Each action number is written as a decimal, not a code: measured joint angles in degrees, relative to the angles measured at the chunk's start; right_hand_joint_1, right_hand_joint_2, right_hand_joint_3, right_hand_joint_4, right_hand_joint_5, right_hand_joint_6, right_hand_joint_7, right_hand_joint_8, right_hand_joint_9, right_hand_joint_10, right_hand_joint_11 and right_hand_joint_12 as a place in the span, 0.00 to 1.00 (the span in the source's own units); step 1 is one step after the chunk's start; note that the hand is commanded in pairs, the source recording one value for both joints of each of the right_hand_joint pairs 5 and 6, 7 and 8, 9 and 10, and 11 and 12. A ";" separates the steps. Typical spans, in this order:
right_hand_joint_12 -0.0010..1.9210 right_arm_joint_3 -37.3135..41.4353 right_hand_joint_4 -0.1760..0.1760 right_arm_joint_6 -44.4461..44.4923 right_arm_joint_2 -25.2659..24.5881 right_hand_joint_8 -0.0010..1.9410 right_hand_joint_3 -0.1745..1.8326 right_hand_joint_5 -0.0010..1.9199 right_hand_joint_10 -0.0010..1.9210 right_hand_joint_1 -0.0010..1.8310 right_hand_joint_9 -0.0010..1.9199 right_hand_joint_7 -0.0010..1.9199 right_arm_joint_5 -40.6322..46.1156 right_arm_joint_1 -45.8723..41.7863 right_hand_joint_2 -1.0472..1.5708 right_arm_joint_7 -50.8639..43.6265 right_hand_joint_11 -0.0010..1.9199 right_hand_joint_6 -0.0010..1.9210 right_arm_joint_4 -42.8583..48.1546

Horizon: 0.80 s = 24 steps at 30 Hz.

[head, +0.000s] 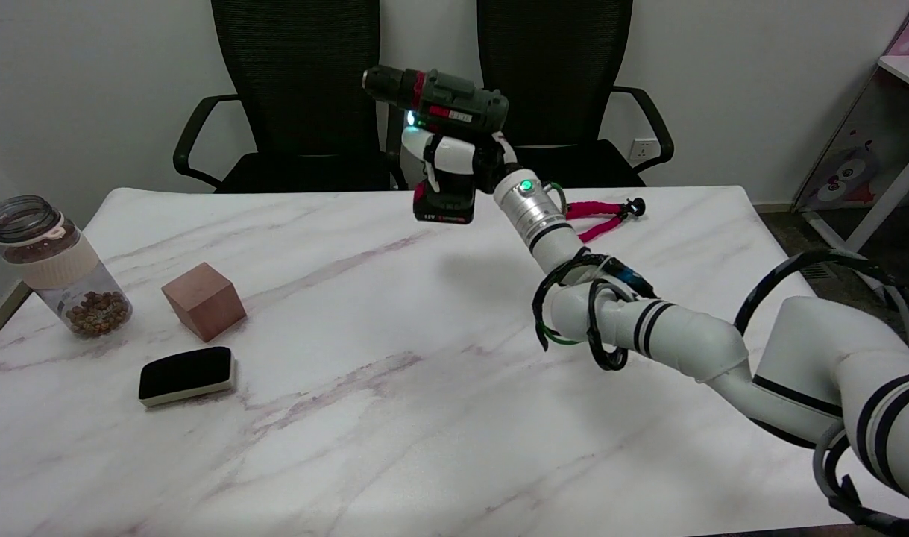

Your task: Pick up the power screwdriver.

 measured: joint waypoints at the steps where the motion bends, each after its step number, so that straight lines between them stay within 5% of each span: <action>1: 1.00 0.13 1.00 0.09 0.52 0.99 0.49 1.00 1.00 0.56 1.00 1.00 0.12 0.00 0.88 0.00 1.00 1.00 -0.82; 24: 1.00 2.34 1.00 1.74 8.84 0.99 0.50 1.00 1.00 0.55 1.00 1.00 1.32 -0.59 0.90 0.04 1.00 1.00 -14.39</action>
